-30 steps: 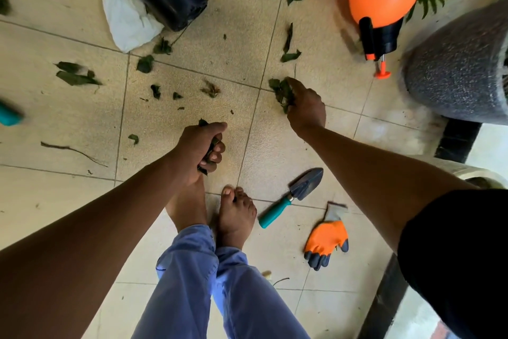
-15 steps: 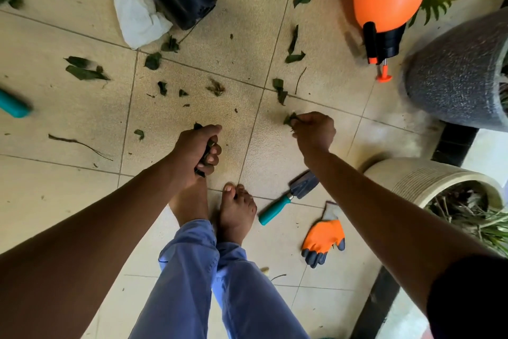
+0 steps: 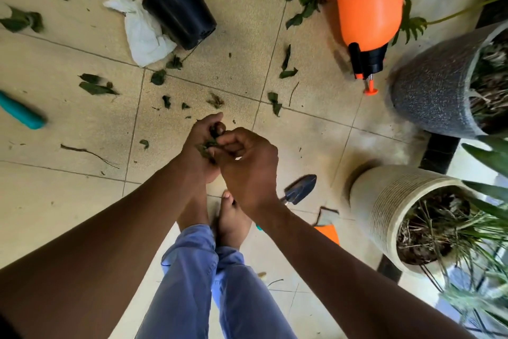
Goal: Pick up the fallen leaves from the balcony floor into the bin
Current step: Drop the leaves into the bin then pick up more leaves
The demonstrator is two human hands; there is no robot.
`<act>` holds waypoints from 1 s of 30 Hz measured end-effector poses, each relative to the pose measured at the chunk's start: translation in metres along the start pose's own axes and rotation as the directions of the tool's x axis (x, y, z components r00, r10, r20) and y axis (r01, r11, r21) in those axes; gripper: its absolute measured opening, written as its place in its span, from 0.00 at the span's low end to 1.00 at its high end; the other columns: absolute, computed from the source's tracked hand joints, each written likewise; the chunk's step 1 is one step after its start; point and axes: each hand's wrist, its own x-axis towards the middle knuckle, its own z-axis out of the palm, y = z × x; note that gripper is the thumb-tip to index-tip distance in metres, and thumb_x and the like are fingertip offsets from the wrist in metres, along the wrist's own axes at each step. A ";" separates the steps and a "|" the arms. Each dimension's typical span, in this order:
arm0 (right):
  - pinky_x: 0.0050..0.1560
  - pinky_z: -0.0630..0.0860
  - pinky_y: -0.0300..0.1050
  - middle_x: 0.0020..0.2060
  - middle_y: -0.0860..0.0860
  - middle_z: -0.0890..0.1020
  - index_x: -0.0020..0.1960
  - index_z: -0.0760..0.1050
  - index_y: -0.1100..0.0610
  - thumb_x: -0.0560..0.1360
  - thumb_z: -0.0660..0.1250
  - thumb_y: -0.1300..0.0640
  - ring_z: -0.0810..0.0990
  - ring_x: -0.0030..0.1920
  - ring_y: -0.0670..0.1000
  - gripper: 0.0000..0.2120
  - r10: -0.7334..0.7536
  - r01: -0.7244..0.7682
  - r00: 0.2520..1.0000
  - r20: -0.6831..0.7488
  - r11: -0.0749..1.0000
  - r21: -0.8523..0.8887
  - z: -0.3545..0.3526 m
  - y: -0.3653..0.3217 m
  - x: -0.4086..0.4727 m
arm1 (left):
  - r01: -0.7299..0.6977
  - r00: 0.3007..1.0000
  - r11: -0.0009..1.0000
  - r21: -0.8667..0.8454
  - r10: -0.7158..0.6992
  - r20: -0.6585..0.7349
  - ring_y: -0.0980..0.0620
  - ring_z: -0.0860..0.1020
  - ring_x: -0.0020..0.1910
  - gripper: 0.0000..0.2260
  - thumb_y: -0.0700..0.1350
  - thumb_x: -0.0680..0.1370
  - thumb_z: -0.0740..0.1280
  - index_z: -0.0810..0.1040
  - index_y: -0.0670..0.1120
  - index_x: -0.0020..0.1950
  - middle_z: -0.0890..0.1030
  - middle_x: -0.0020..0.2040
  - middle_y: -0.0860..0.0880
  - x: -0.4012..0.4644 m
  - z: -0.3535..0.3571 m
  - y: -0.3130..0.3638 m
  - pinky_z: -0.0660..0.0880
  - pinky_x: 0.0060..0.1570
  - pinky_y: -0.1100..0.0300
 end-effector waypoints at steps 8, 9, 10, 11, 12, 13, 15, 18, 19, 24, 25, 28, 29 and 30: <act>0.30 0.62 0.41 0.40 0.51 0.76 0.38 0.81 0.54 0.74 0.70 0.57 0.74 0.41 0.54 0.06 -0.457 0.321 0.886 -0.077 0.725 -0.609 0.019 0.008 0.010 | -0.058 0.993 0.998 0.034 0.054 0.102 0.54 0.69 0.27 0.24 0.55 0.81 0.64 0.67 0.49 0.26 0.65 0.24 0.52 0.000 -0.012 0.000 0.70 0.33 0.62; 0.31 0.59 0.41 0.39 0.52 0.76 0.38 0.81 0.54 0.73 0.70 0.58 0.73 0.40 0.54 0.06 -0.501 0.358 0.865 -0.044 0.676 -0.644 0.021 0.010 0.010 | -0.054 0.993 0.998 0.026 0.050 0.111 0.53 0.69 0.27 0.23 0.56 0.80 0.65 0.67 0.50 0.28 0.65 0.25 0.52 0.000 -0.015 -0.001 0.69 0.34 0.61; 0.32 0.58 0.42 0.39 0.52 0.76 0.38 0.81 0.55 0.73 0.70 0.59 0.73 0.40 0.54 0.05 -0.537 0.403 0.844 0.009 0.623 -0.670 0.023 0.013 0.010 | -0.043 0.991 0.999 0.014 0.040 0.131 0.54 0.69 0.27 0.22 0.56 0.80 0.66 0.66 0.50 0.29 0.65 0.26 0.52 0.000 -0.019 -0.002 0.70 0.35 0.61; 0.32 0.58 0.43 0.39 0.52 0.77 0.39 0.81 0.56 0.71 0.69 0.60 0.74 0.40 0.55 0.04 -0.561 0.453 0.825 0.072 0.578 -0.679 0.025 0.014 0.010 | -0.033 0.987 0.999 0.004 0.032 0.156 0.54 0.70 0.27 0.21 0.55 0.80 0.65 0.66 0.50 0.30 0.65 0.26 0.52 0.001 -0.023 -0.003 0.70 0.34 0.61; 0.32 0.60 0.44 0.39 0.52 0.78 0.39 0.81 0.56 0.70 0.67 0.60 0.74 0.41 0.55 0.04 -0.569 0.499 0.810 0.139 0.545 -0.674 0.025 0.015 0.010 | -0.030 0.985 1.000 0.004 0.029 0.171 0.55 0.70 0.26 0.20 0.54 0.81 0.64 0.66 0.50 0.30 0.66 0.26 0.52 0.001 -0.027 -0.004 0.71 0.34 0.62; 0.32 0.62 0.44 0.40 0.53 0.78 0.40 0.81 0.57 0.68 0.66 0.61 0.74 0.43 0.56 0.05 -0.563 0.539 0.800 0.208 0.521 -0.661 0.025 0.016 0.009 | -0.030 0.987 0.999 0.012 0.027 0.161 0.55 0.70 0.25 0.20 0.53 0.82 0.62 0.67 0.50 0.30 0.66 0.26 0.53 0.002 -0.031 -0.004 0.71 0.32 0.64; 0.35 0.68 0.46 0.44 0.54 0.78 0.43 0.82 0.58 0.66 0.66 0.62 0.74 0.46 0.56 0.08 -0.532 0.609 0.775 0.341 0.485 -0.628 0.021 0.015 0.006 | -0.023 0.997 0.999 0.040 0.021 0.071 0.55 0.68 0.24 0.21 0.51 0.82 0.62 0.67 0.50 0.29 0.66 0.25 0.53 0.004 -0.039 0.002 0.69 0.27 0.67; 0.40 0.73 0.50 0.47 0.55 0.78 0.46 0.81 0.59 0.66 0.65 0.63 0.73 0.47 0.57 0.11 -0.517 0.677 0.733 0.443 0.484 -0.555 0.013 0.015 -0.001 | 0.009 1.000 0.998 0.055 -0.008 -0.021 0.55 0.67 0.21 0.25 0.49 0.81 0.63 0.68 0.49 0.24 0.66 0.22 0.53 0.007 -0.044 0.007 0.66 0.23 0.67; 0.39 0.74 0.51 0.46 0.55 0.78 0.46 0.82 0.59 0.67 0.64 0.64 0.74 0.46 0.57 0.10 -0.540 0.676 0.734 0.411 0.524 -0.518 0.009 0.016 -0.001 | 0.018 0.999 0.999 0.043 -0.016 -0.033 0.55 0.66 0.20 0.26 0.49 0.81 0.63 0.68 0.49 0.22 0.66 0.21 0.53 0.007 -0.041 0.006 0.66 0.22 0.67; 0.42 0.78 0.49 0.46 0.49 0.82 0.54 0.83 0.52 0.77 0.64 0.57 0.78 0.49 0.53 0.10 -0.443 0.410 0.894 0.071 0.740 -0.533 -0.012 0.039 0.033 | 0.075 0.996 0.997 -0.017 -0.076 -0.051 0.58 0.65 0.19 0.23 0.49 0.81 0.63 0.67 0.50 0.25 0.66 0.24 0.54 0.017 -0.032 0.007 0.57 0.16 0.71; 0.44 0.80 0.49 0.50 0.49 0.82 0.58 0.82 0.51 0.77 0.65 0.58 0.79 0.52 0.53 0.12 -0.400 0.353 0.915 0.054 0.727 -0.588 -0.015 0.051 0.049 | 0.088 0.995 0.996 -0.009 -0.088 -0.045 0.58 0.65 0.20 0.23 0.49 0.81 0.62 0.67 0.50 0.25 0.65 0.25 0.53 0.021 -0.033 0.008 0.57 0.16 0.70; 0.53 0.83 0.54 0.66 0.54 0.77 0.69 0.75 0.50 0.75 0.66 0.67 0.75 0.65 0.57 0.25 -0.246 0.215 0.968 0.057 0.683 -0.698 -0.023 0.089 0.103 | 0.117 0.993 0.993 0.033 -0.116 -0.029 0.58 0.65 0.20 0.24 0.50 0.82 0.62 0.68 0.49 0.25 0.66 0.25 0.53 0.030 -0.039 0.012 0.57 0.15 0.70; 0.52 0.83 0.53 0.69 0.56 0.74 0.71 0.73 0.50 0.74 0.66 0.70 0.73 0.67 0.58 0.29 -0.217 0.200 0.973 0.075 0.639 -0.743 -0.025 0.101 0.119 | 0.121 0.992 0.992 0.048 -0.120 -0.028 0.58 0.65 0.20 0.24 0.50 0.82 0.62 0.68 0.49 0.25 0.66 0.25 0.53 0.033 -0.041 0.013 0.56 0.15 0.71; 0.50 0.83 0.52 0.70 0.57 0.71 0.73 0.70 0.51 0.72 0.66 0.72 0.72 0.66 0.59 0.33 -0.197 0.201 0.975 0.102 0.589 -0.783 -0.027 0.111 0.133 | 0.124 0.992 0.990 0.063 -0.122 -0.030 0.58 0.65 0.20 0.24 0.50 0.82 0.62 0.68 0.49 0.25 0.66 0.25 0.53 0.035 -0.044 0.015 0.56 0.16 0.71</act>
